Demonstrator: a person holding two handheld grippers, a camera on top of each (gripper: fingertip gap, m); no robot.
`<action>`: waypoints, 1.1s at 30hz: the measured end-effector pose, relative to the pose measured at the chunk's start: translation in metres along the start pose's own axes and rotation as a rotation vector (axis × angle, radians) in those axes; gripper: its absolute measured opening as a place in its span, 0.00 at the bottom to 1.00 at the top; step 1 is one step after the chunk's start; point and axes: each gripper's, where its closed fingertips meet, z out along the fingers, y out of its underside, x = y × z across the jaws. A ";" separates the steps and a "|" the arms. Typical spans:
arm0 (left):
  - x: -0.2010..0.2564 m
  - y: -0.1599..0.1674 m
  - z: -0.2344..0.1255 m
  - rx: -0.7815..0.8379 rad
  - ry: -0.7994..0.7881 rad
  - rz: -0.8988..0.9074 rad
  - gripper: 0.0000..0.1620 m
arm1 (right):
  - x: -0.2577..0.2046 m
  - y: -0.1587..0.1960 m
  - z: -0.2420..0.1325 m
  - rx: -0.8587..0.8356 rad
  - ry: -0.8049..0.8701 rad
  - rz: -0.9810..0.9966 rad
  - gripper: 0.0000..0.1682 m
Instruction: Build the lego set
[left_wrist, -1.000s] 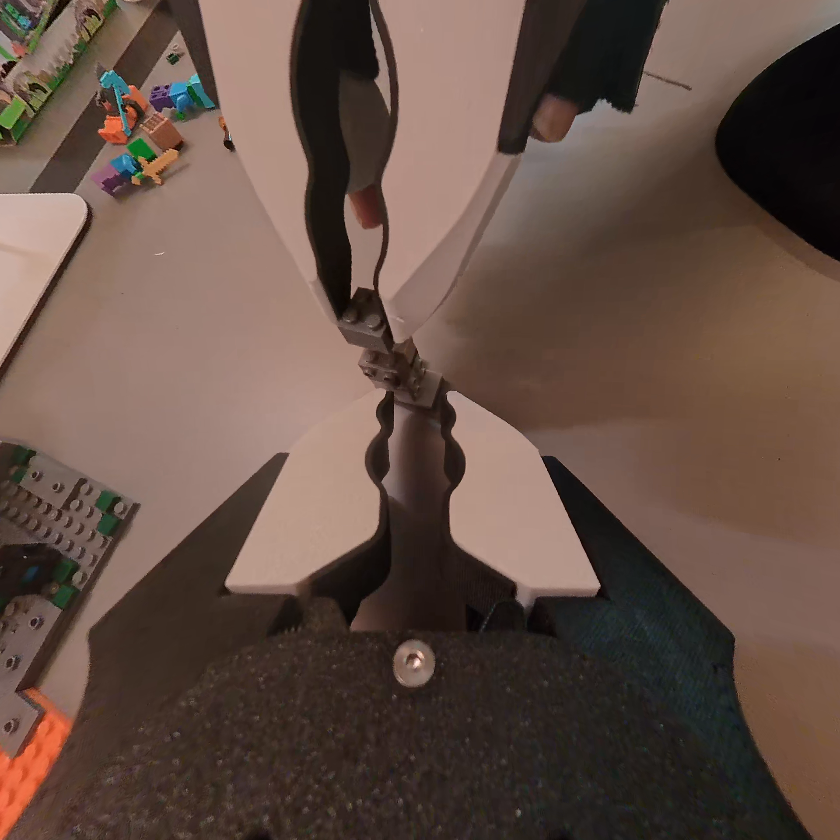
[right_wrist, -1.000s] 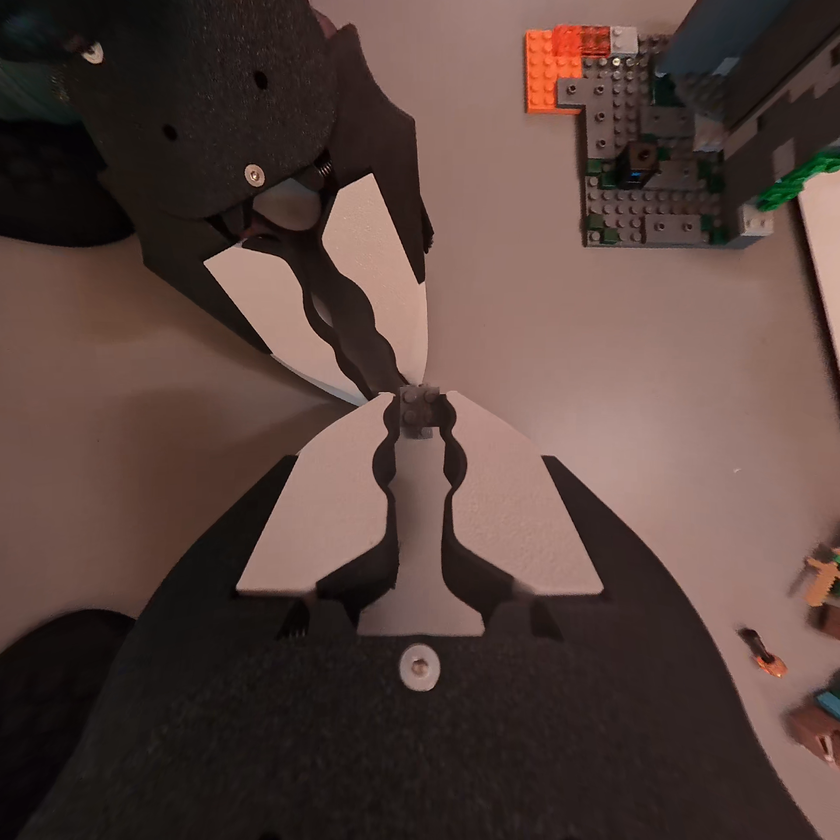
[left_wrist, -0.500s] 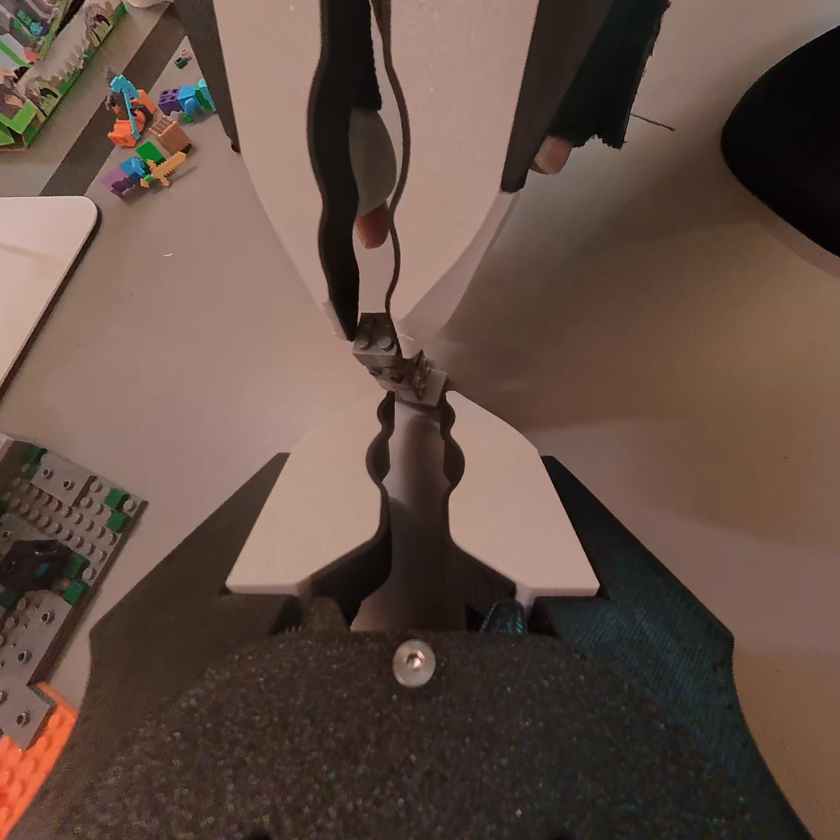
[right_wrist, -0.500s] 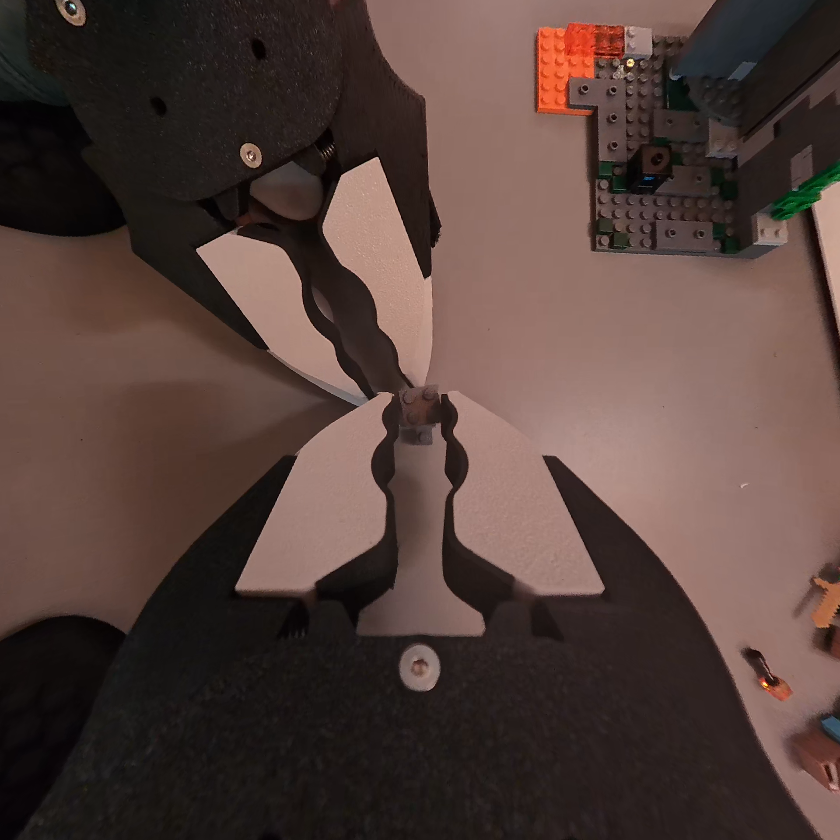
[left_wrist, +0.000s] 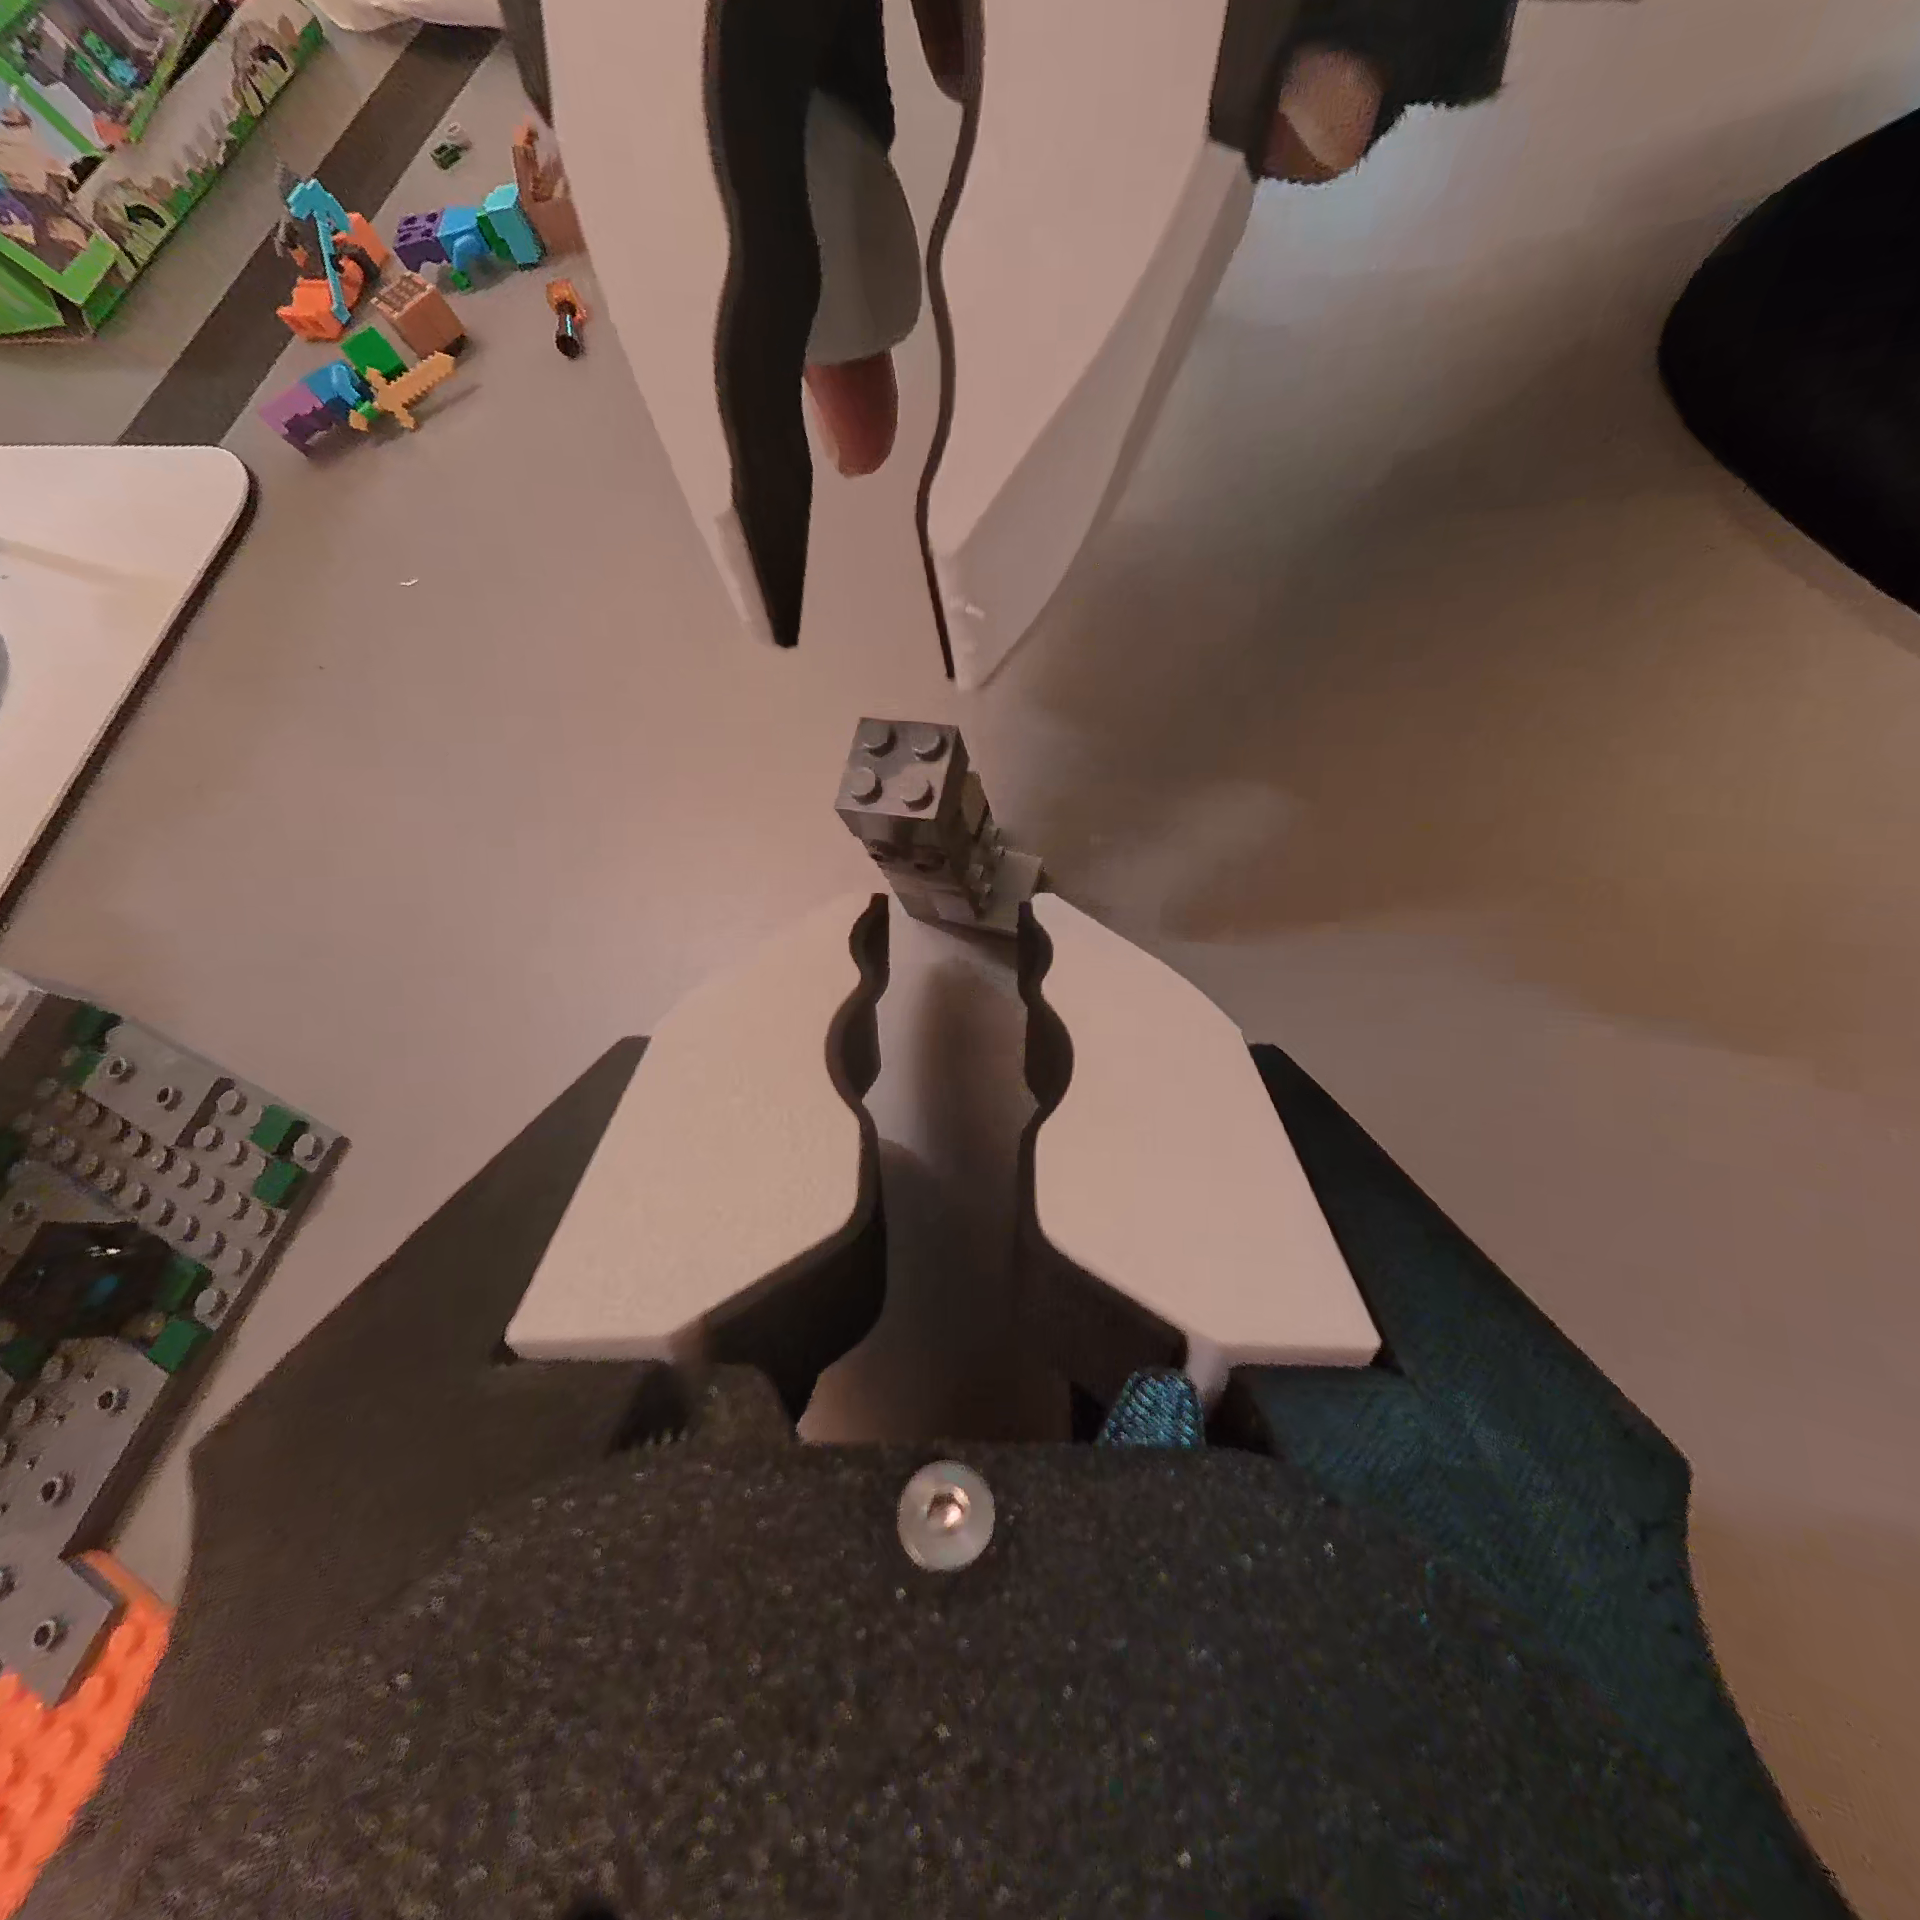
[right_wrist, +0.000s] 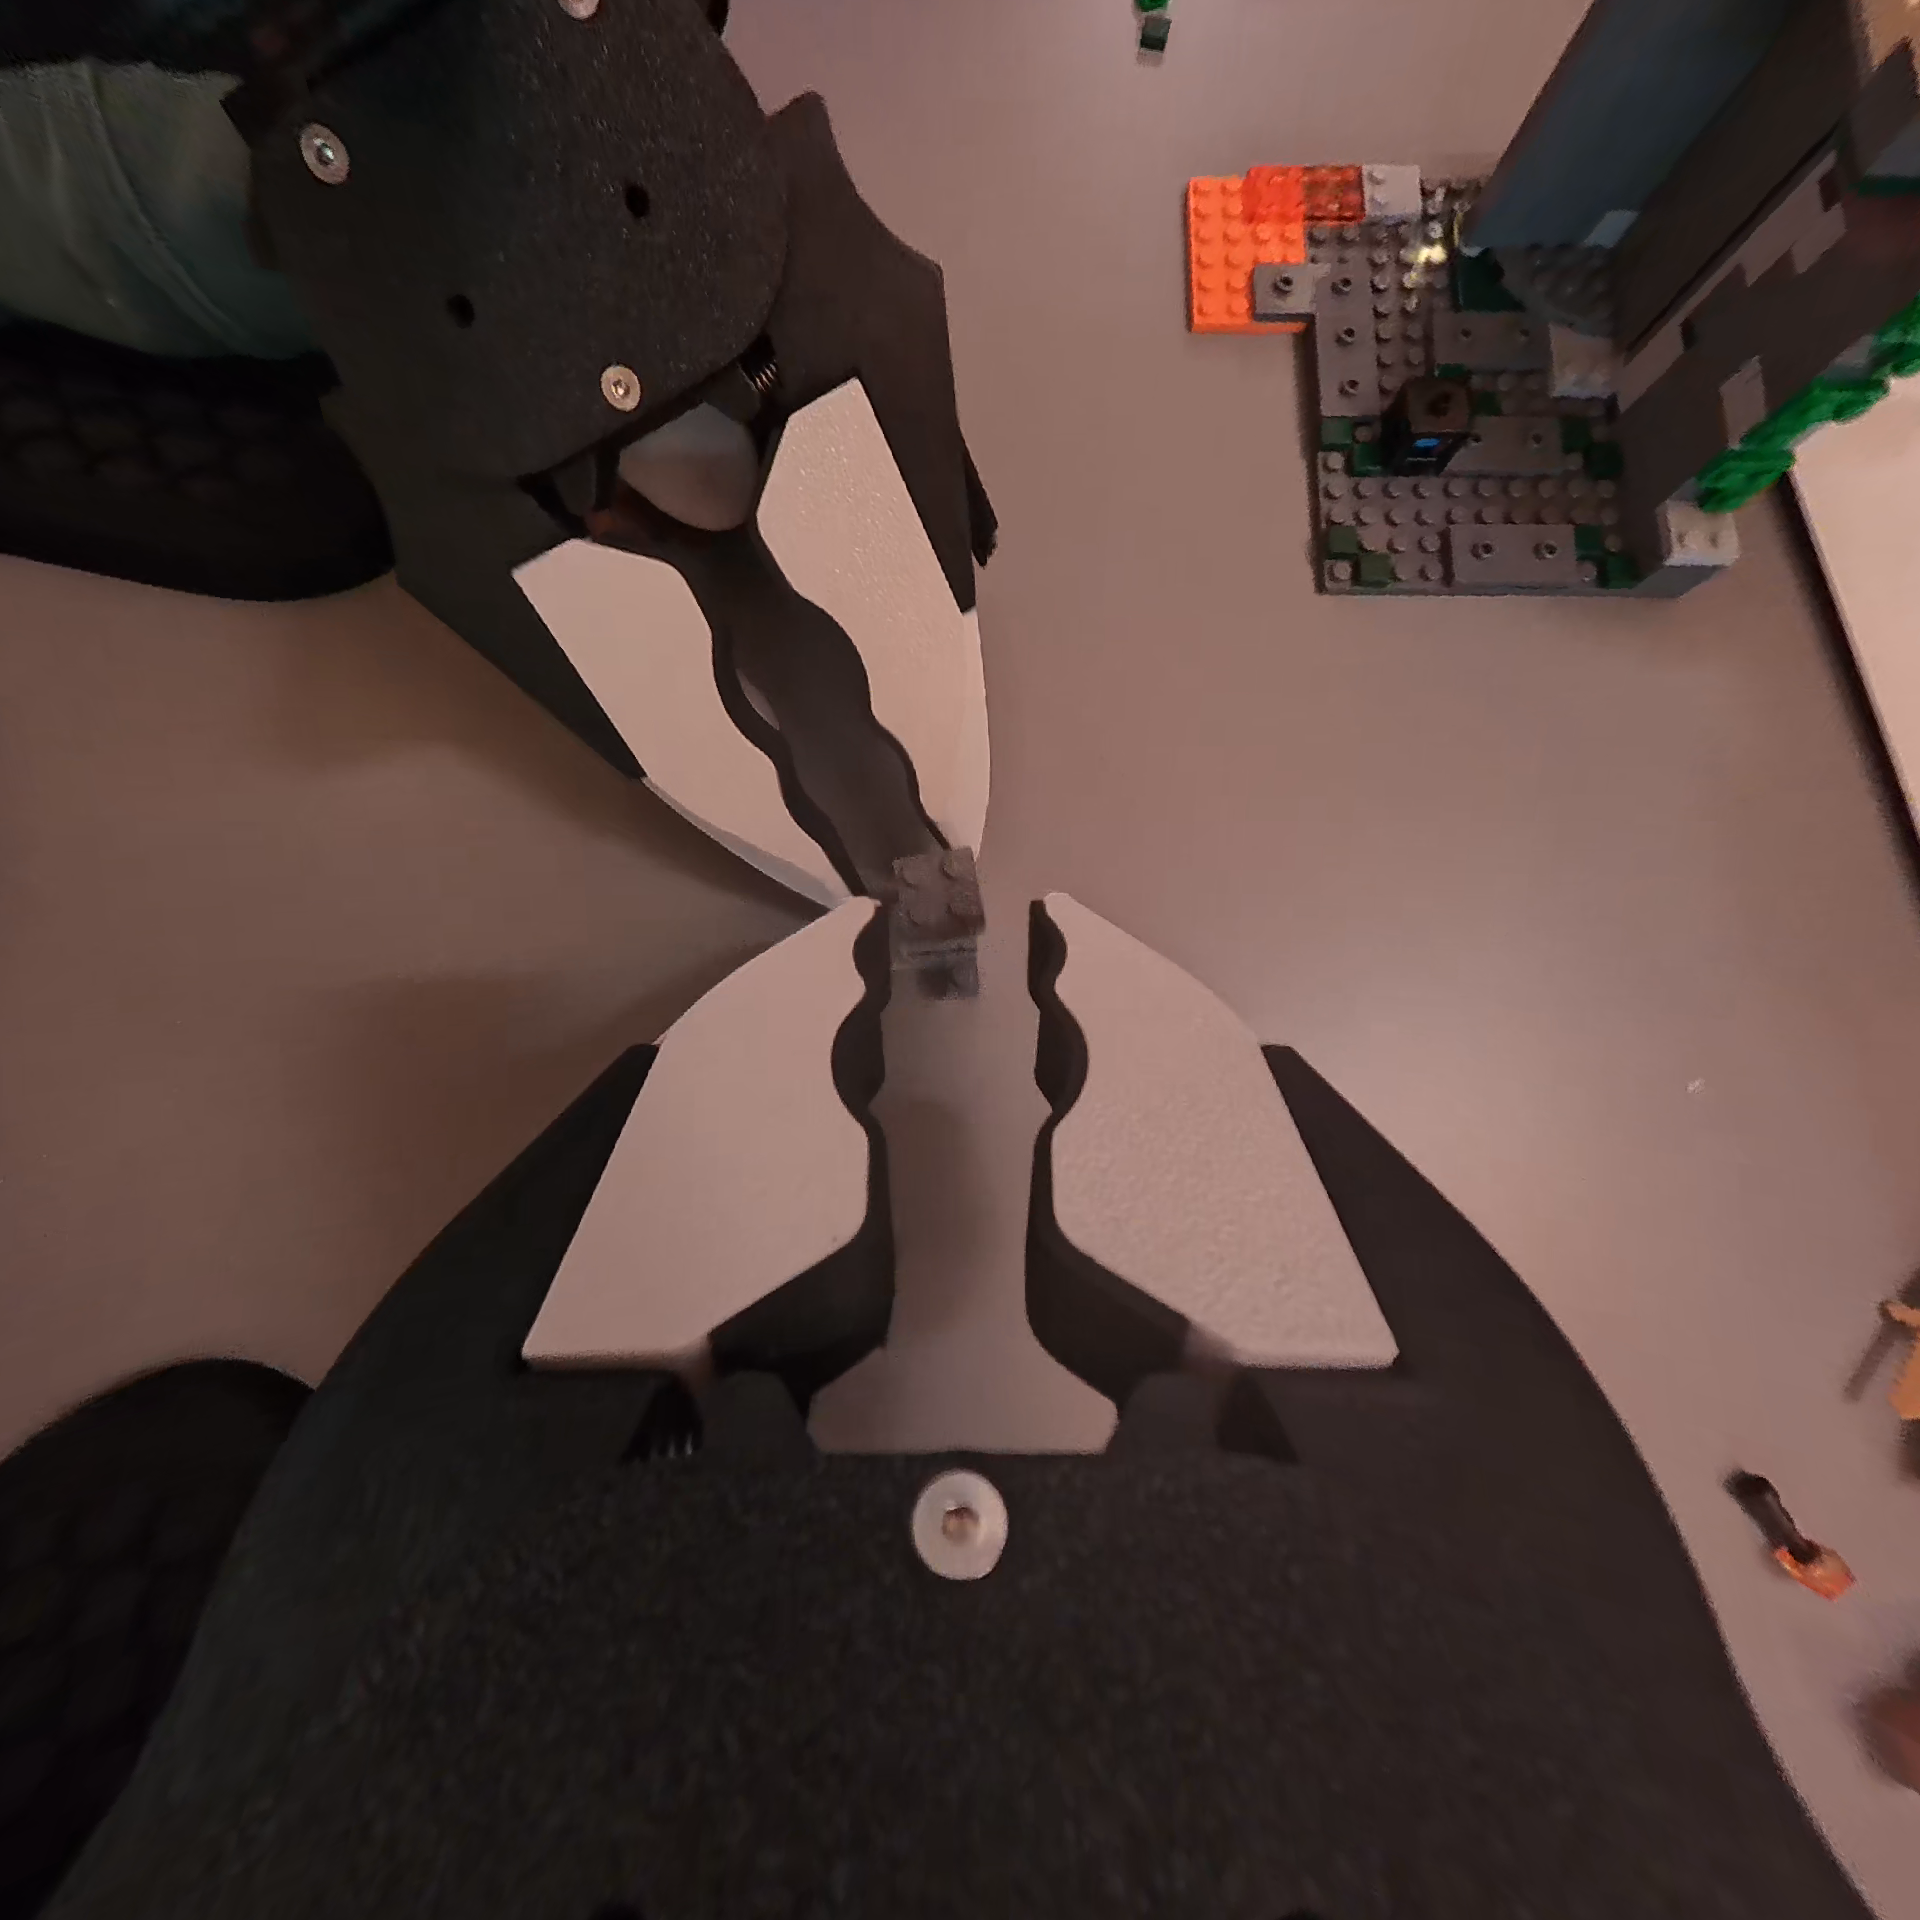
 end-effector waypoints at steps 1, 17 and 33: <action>0.000 0.000 0.000 0.001 0.001 -0.001 0.15 | 0.001 0.003 -0.001 -0.003 -0.006 0.007 0.15; -0.005 0.004 -0.001 -0.017 -0.023 0.006 0.15 | -0.003 0.019 0.036 -0.130 0.004 -0.042 0.18; -0.027 -0.007 -0.022 0.113 -0.018 -0.146 0.14 | 0.008 0.006 0.008 0.067 -0.003 -0.068 0.10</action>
